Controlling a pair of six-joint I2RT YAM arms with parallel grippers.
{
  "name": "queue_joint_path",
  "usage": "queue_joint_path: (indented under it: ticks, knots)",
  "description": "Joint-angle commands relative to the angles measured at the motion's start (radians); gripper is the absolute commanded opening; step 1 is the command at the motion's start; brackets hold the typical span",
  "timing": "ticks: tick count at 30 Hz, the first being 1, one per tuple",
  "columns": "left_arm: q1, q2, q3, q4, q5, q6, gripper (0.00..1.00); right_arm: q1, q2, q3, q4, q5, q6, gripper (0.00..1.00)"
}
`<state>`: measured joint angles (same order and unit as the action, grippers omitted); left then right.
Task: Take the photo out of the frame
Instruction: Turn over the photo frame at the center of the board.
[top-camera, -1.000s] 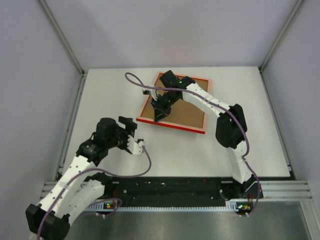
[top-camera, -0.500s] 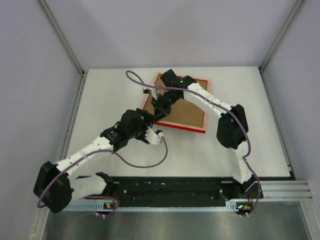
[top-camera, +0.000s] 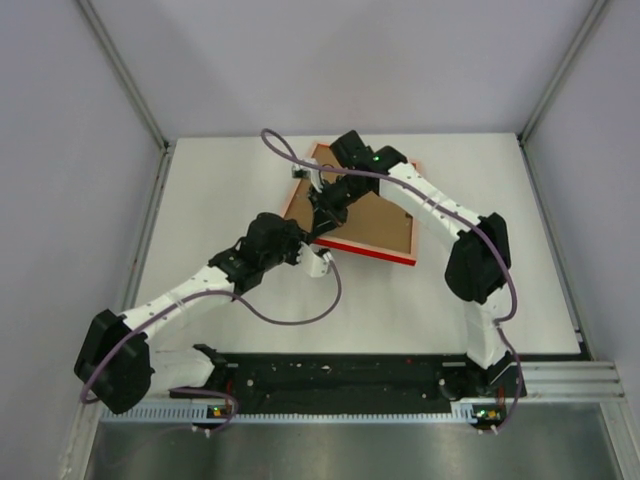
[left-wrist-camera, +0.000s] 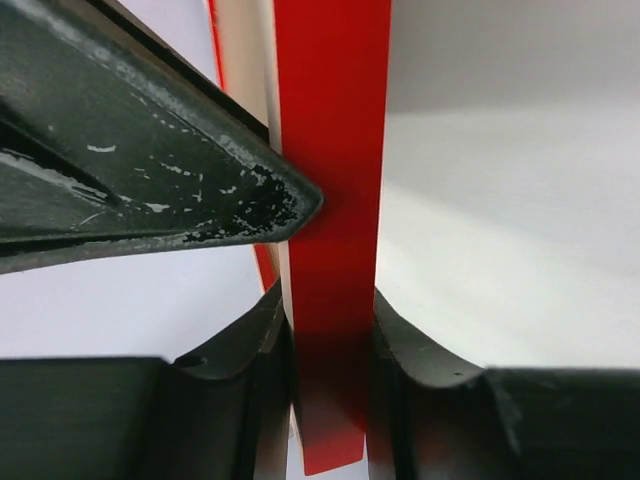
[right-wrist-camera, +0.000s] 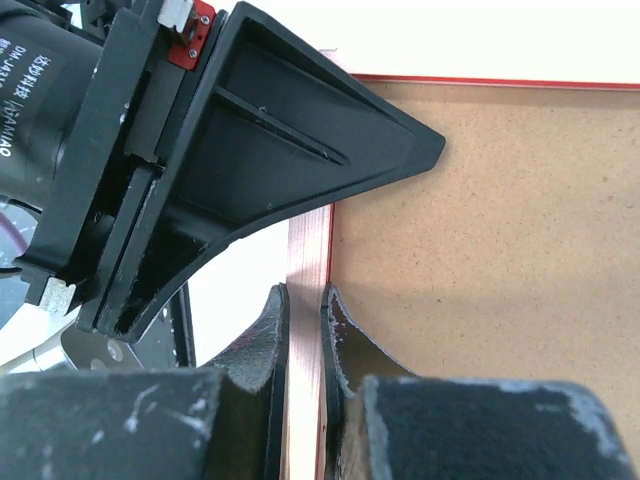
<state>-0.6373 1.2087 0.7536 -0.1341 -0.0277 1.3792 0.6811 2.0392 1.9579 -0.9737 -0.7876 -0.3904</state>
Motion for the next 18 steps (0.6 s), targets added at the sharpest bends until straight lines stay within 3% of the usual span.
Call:
queue_joint_path:
  ticks: [1,2,7,10,13,18]
  knots:
    - [-0.010,-0.003,0.021,0.085,-0.001,0.018,0.00,0.003,-0.088,0.012,0.013,-0.020,-0.016,0.00]
    - [-0.010,-0.005,0.020,0.090,-0.005,0.014,0.00,0.000,-0.093,0.010,0.013,0.005,-0.022,0.01]
    - [-0.010,-0.018,0.003,0.094,-0.008,-0.015,0.00,-0.057,-0.145,0.019,0.000,0.065,-0.070,0.53]
    - [-0.012,-0.029,-0.016,0.096,-0.014,-0.041,0.00,-0.123,-0.207,0.016,-0.017,0.071,-0.132,0.74]
    - [-0.010,-0.035,-0.022,0.094,-0.026,-0.086,0.00,-0.182,-0.313,-0.051,-0.025,0.122,-0.247,0.87]
    - [-0.005,-0.031,0.016,0.056,-0.041,-0.187,0.00,-0.271,-0.569,-0.320,0.061,0.234,-0.517,0.91]
